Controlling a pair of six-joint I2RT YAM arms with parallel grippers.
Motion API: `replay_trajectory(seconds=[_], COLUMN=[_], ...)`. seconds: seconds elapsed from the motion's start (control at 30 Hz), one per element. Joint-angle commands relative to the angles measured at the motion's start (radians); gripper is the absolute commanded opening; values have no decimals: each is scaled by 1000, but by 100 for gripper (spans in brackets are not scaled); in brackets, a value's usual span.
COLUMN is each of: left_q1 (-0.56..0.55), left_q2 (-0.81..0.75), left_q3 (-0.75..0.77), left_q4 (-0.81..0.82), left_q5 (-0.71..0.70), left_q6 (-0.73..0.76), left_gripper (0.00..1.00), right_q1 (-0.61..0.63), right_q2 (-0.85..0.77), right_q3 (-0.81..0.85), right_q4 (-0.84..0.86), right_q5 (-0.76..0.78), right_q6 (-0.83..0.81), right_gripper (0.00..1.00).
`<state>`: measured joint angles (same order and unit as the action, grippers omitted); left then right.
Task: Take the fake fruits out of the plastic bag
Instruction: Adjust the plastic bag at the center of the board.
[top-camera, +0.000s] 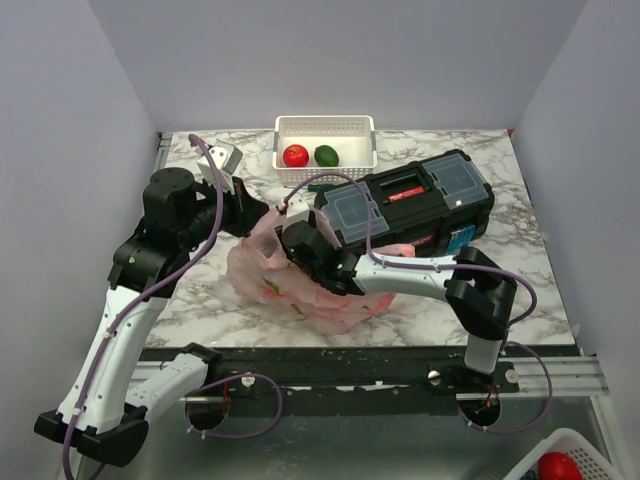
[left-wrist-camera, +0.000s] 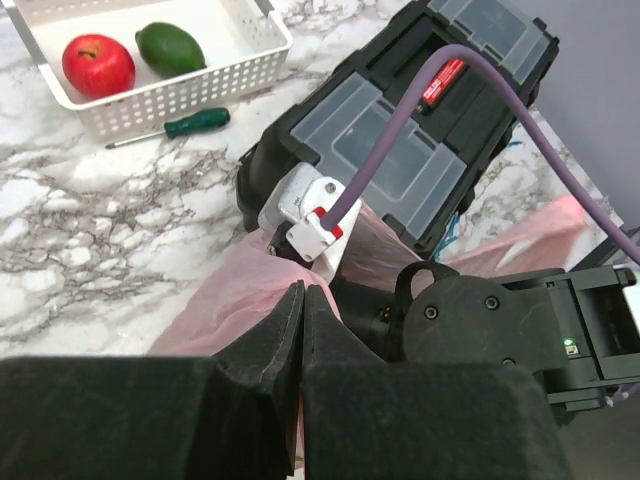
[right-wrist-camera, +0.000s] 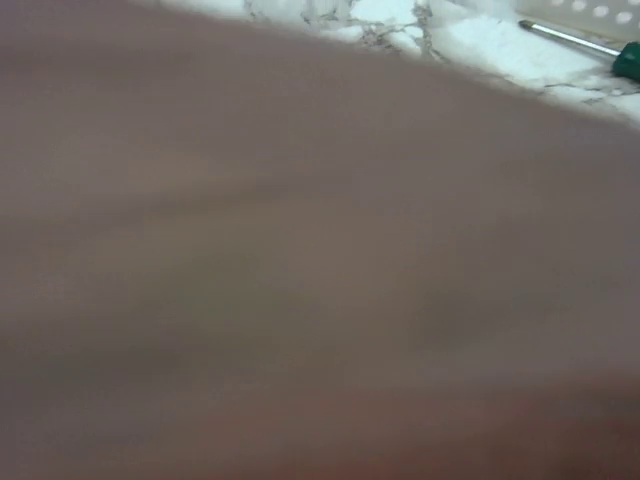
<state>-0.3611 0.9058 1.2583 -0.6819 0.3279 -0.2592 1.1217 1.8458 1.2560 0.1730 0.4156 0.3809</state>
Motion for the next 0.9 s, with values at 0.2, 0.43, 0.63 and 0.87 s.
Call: replay_trajectory(seconds=[0.2,0.43,0.63,0.87], left_q1=[3,-13,-15,-15], left_q2=[-172,-286,-337,-310], left_q3=[-180,-347,-287,-332], left_q4=[-63,-167,-246,-251], left_q5=[-131,-351,-372,-133], left_q6=[74,64,-17,-182], left_gripper=[0,0,0,0], right_q1=[-6,-6,22,49], right_q2=[4,6,55,142], right_q3=[23,-62,-60,-55], right_q4=[3,138,155,169], right_q5=[103,-66,-135,-107], right_q6=[-63,-37,-19,-30], right_gripper=[96,98,99,100])
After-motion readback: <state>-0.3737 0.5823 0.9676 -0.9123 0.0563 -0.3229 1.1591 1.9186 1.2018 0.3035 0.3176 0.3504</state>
